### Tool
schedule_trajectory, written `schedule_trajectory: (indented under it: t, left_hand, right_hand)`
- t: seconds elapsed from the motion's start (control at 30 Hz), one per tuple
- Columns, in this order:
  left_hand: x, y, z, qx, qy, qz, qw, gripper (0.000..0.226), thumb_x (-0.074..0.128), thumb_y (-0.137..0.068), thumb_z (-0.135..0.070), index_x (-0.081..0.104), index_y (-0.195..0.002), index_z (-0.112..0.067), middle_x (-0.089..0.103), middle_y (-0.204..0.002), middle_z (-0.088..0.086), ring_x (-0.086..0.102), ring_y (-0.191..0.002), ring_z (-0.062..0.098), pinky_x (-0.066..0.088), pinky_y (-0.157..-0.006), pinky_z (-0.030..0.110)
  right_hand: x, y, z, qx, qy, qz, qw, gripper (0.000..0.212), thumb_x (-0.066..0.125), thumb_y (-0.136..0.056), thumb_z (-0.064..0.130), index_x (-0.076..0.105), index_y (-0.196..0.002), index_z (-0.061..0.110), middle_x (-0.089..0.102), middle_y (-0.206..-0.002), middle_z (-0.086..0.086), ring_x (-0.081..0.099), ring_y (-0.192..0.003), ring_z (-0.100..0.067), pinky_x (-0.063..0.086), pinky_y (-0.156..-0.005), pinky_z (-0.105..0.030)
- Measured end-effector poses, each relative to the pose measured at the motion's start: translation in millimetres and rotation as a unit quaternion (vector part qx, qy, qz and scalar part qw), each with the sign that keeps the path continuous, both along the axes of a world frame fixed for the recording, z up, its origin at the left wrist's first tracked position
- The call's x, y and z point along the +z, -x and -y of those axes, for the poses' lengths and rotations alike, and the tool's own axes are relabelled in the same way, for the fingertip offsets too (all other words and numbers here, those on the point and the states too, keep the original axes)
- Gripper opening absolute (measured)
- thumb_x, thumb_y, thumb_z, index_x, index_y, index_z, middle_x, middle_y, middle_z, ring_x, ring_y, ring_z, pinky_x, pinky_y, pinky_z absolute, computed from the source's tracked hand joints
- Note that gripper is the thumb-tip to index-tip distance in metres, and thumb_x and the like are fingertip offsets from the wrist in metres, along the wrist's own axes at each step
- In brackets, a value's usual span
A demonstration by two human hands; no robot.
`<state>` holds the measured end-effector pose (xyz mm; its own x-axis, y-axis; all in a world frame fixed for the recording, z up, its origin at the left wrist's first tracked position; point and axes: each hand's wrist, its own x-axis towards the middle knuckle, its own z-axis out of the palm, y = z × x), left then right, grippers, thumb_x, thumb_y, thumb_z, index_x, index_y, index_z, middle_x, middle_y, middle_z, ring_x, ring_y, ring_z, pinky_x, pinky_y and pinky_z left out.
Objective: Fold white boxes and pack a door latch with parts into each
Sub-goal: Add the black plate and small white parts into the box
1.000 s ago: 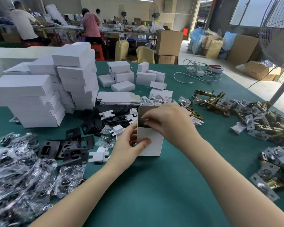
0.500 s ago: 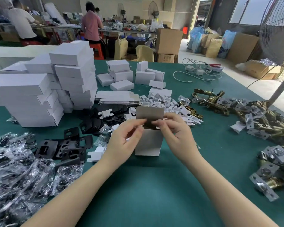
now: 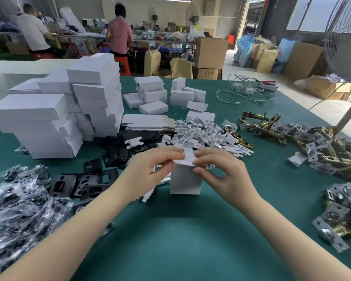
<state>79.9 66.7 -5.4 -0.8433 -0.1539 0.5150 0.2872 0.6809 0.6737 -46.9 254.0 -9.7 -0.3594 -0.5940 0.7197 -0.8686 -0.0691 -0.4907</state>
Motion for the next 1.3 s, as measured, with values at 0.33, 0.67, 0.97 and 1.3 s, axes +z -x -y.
schedule_trajectory:
  t: [0.33,0.67,0.97,1.3]
  left_hand:
    - [9,9,-2,0.021,-0.138,0.034,0.99,0.042,0.075,-0.084,-0.015,0.072,-0.094,-0.056,0.069,-0.109,-0.028,0.063,-0.109,-0.005,0.05,-0.092,0.015]
    - [12,8,-6,0.017,-0.189,-0.001,0.982,0.034,0.073,-0.085,-0.005,0.077,-0.092,-0.039,0.075,-0.095,-0.013,0.071,-0.087,0.005,0.052,-0.075,0.012]
    - [9,1,0,-0.018,-0.07,-0.015,0.997,0.026,0.072,-0.081,-0.025,0.074,-0.105,-0.033,0.07,-0.104,-0.029,0.064,-0.112,0.001,0.048,-0.094,0.015]
    - [6,8,0,-0.002,-0.045,-0.014,0.999,0.024,0.076,-0.082,-0.021,0.074,-0.1,-0.035,0.068,-0.11,-0.022,0.064,-0.11,-0.002,0.051,-0.092,0.018]
  right_hand:
    - [17,10,7,0.019,-0.053,0.125,0.991,0.023,0.076,-0.083,0.008,0.071,-0.1,0.024,0.07,-0.102,0.011,0.064,-0.1,-0.002,0.051,-0.081,-0.018]
    - [17,10,10,0.031,-0.015,0.198,0.98,0.021,0.076,-0.083,0.007,0.072,-0.091,0.027,0.072,-0.087,0.014,0.065,-0.085,-0.004,0.049,-0.074,-0.017]
    - [13,4,-1,0.045,-0.012,0.159,0.986,0.023,0.077,-0.079,0.01,0.074,-0.093,0.028,0.073,-0.101,0.006,0.07,-0.095,-0.008,0.056,-0.083,-0.025]
    - [11,13,-7,0.053,-0.101,0.147,0.982,0.033,0.075,-0.083,0.007,0.072,-0.105,0.032,0.065,-0.122,0.011,0.059,-0.114,0.007,0.046,-0.094,-0.011]
